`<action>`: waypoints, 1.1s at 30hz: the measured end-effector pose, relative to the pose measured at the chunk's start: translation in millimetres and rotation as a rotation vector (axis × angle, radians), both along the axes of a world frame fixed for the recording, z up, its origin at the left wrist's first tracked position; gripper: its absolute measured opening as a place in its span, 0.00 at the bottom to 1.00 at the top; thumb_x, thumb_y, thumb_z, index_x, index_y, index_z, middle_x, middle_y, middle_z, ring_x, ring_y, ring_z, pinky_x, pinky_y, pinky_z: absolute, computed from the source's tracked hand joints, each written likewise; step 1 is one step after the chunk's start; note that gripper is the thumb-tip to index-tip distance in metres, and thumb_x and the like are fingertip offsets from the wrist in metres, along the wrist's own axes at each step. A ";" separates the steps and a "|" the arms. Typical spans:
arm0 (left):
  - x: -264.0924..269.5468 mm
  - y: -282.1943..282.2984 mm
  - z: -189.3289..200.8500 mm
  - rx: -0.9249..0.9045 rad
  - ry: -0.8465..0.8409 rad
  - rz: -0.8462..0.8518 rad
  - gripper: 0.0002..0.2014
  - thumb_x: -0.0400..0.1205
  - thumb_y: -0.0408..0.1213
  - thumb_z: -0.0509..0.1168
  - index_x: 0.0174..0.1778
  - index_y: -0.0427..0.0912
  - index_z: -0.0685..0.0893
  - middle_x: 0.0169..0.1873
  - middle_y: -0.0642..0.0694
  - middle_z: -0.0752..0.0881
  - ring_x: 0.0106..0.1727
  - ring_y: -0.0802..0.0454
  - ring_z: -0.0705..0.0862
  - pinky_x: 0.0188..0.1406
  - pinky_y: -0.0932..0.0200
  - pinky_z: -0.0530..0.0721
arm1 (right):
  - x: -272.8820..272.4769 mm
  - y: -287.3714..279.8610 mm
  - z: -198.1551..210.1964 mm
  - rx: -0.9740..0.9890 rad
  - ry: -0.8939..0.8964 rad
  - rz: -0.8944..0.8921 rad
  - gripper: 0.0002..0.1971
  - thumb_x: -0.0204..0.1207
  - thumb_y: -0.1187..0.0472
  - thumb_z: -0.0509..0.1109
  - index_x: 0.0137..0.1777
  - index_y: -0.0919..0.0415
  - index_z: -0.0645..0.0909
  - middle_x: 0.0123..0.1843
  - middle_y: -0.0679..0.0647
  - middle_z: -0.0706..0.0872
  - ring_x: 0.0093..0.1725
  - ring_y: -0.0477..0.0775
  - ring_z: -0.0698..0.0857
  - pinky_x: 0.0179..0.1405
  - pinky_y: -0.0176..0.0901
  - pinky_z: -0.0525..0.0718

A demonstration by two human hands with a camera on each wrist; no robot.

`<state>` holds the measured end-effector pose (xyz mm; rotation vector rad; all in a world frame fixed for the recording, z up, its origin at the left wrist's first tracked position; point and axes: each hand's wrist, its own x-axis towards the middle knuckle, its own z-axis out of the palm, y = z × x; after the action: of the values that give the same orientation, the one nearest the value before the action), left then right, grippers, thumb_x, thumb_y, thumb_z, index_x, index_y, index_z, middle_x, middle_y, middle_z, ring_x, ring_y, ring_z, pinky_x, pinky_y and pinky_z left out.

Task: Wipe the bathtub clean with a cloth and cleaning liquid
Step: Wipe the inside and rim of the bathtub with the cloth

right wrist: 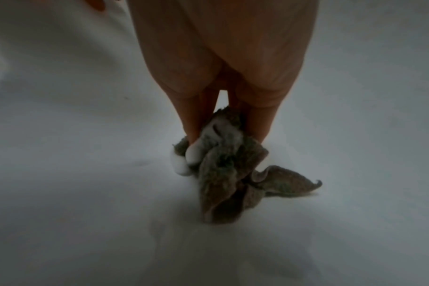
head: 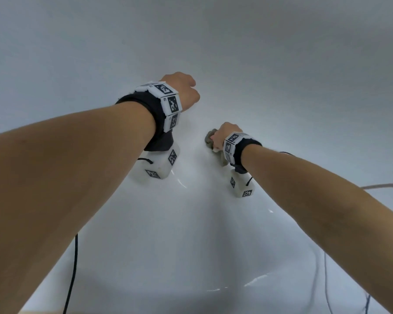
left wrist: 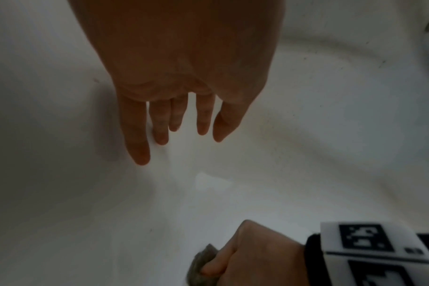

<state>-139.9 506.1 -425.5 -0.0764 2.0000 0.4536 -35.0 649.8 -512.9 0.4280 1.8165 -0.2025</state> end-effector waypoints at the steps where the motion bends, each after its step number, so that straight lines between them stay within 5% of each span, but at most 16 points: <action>1: -2.7 0.1 2.5 0.004 0.001 -0.004 0.26 0.83 0.43 0.60 0.79 0.50 0.71 0.78 0.47 0.70 0.74 0.43 0.73 0.68 0.55 0.73 | -0.2 -8.5 1.6 -0.034 -0.013 0.008 0.09 0.79 0.55 0.69 0.46 0.62 0.80 0.36 0.52 0.79 0.33 0.53 0.79 0.31 0.41 0.73; 4: -8.3 0.3 10.2 0.017 -0.001 -0.015 0.25 0.83 0.41 0.59 0.78 0.47 0.72 0.74 0.44 0.75 0.68 0.40 0.79 0.64 0.53 0.80 | 1.0 -30.3 3.2 -0.166 0.034 -0.065 0.17 0.79 0.55 0.67 0.64 0.63 0.82 0.50 0.58 0.82 0.48 0.58 0.81 0.46 0.45 0.78; 8: -6.0 -1.6 22.2 -0.002 0.019 -0.065 0.25 0.84 0.40 0.59 0.79 0.47 0.71 0.77 0.47 0.71 0.73 0.42 0.74 0.65 0.57 0.74 | 2.6 -38.2 20.4 -0.332 0.010 -0.085 0.18 0.77 0.60 0.68 0.68 0.56 0.83 0.66 0.58 0.84 0.52 0.51 0.77 0.53 0.41 0.76; 12: 2.3 -4.9 37.8 -0.011 0.015 -0.117 0.25 0.83 0.41 0.60 0.79 0.50 0.71 0.78 0.49 0.70 0.75 0.45 0.72 0.67 0.58 0.71 | 10.9 -42.6 44.0 -0.425 -0.005 -0.102 0.22 0.73 0.69 0.69 0.65 0.51 0.86 0.60 0.52 0.88 0.55 0.50 0.82 0.61 0.40 0.81; 16: 9.8 -7.7 57.2 -0.011 0.027 -0.160 0.24 0.83 0.42 0.61 0.77 0.49 0.73 0.76 0.49 0.73 0.74 0.45 0.73 0.64 0.59 0.72 | 21.7 -47.8 66.9 -0.502 0.050 -0.190 0.22 0.71 0.70 0.69 0.60 0.47 0.89 0.43 0.41 0.87 0.49 0.48 0.82 0.46 0.31 0.80; 21: 18.1 -18.8 74.0 -0.051 0.045 -0.139 0.24 0.81 0.43 0.63 0.75 0.51 0.76 0.72 0.50 0.78 0.72 0.46 0.75 0.65 0.57 0.72 | 35.5 -58.3 91.2 -0.603 0.066 0.178 0.22 0.80 0.65 0.65 0.70 0.44 0.81 0.66 0.50 0.84 0.63 0.55 0.81 0.62 0.34 0.74; 27: 29.0 -21.9 93.0 -0.064 0.061 -0.140 0.23 0.80 0.44 0.64 0.74 0.52 0.77 0.71 0.50 0.79 0.70 0.45 0.77 0.66 0.56 0.74 | 37.6 -49.6 102.8 -0.638 -0.061 0.483 0.24 0.81 0.66 0.63 0.72 0.42 0.79 0.74 0.47 0.79 0.70 0.58 0.78 0.75 0.47 0.71; 33: 46.1 -23.2 110.6 -0.088 0.039 -0.248 0.25 0.81 0.45 0.64 0.76 0.51 0.75 0.73 0.48 0.77 0.72 0.44 0.75 0.66 0.55 0.73 | 48.0 -30.8 116.9 -0.611 -0.134 0.550 0.22 0.82 0.70 0.60 0.75 0.56 0.77 0.77 0.57 0.76 0.76 0.62 0.73 0.78 0.43 0.60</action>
<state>-93.9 482.8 -314.9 0.1257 2.0351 0.2096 12.9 619.0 -396.0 -0.4736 1.5760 -0.3184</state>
